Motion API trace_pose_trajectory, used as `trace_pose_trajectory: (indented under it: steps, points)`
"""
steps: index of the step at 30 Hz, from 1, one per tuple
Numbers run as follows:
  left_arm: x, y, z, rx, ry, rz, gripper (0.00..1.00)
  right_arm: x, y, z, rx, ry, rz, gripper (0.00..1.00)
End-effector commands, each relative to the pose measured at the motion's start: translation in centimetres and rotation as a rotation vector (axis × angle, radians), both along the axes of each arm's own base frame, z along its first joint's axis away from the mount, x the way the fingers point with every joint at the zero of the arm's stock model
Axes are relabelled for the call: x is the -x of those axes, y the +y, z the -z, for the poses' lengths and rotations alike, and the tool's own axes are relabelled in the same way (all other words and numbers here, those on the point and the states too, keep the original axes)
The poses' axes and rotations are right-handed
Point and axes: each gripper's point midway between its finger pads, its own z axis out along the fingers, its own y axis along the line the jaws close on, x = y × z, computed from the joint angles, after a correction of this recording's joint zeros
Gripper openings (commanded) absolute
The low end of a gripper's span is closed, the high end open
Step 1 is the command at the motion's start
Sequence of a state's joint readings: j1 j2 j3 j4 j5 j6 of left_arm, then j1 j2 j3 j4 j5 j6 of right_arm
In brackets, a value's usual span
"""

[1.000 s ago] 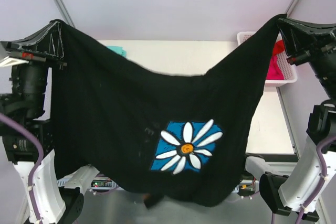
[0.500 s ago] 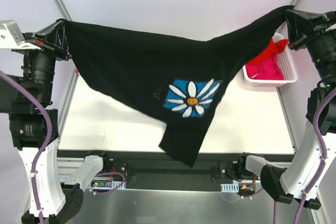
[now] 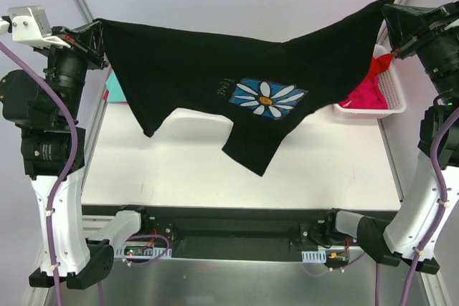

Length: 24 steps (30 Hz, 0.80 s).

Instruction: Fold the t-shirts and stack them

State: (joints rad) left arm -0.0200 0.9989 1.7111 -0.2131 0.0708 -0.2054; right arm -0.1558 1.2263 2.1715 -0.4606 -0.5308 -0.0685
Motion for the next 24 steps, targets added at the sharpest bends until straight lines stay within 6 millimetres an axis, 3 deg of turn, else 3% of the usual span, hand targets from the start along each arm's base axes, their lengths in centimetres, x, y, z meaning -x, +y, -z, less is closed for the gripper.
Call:
trace_pose_trajectory:
  steps: [1,4,6,8,11,14,17,24]
  points:
    - [4.1,-0.6,-3.6,0.022,-0.134,0.04,0.0,4.8,1.8,-3.4,-0.021,-0.141,-0.082,0.01]
    - [6.5,-0.7,-4.3,0.025,-0.168,0.054,0.0,7.8,3.0,-4.1,-0.028,-0.186,-0.136,0.0]
    - [7.1,-0.5,-3.7,0.038,-0.145,0.046,0.0,10.4,3.5,-6.3,-0.027,-0.263,-0.149,0.0]
    - [8.6,-0.6,-3.2,0.053,-0.149,0.055,0.0,10.9,3.3,-7.5,-0.04,-0.289,-0.138,0.0]
    - [8.8,-0.1,-0.5,0.065,-0.081,0.028,0.0,12.0,3.6,-8.9,-0.058,-0.327,-0.155,0.0]
    - [9.1,0.5,2.6,0.066,-0.018,-0.01,0.0,11.5,3.3,-9.0,-0.072,-0.325,-0.142,0.0]
    - [10.1,1.1,3.6,0.054,-0.009,-0.046,0.0,10.8,3.3,-9.2,-0.089,-0.317,-0.16,0.0]
    - [10.9,1.3,3.1,0.034,-0.003,-0.056,0.0,9.8,3.6,-9.7,-0.123,-0.306,-0.208,0.0]
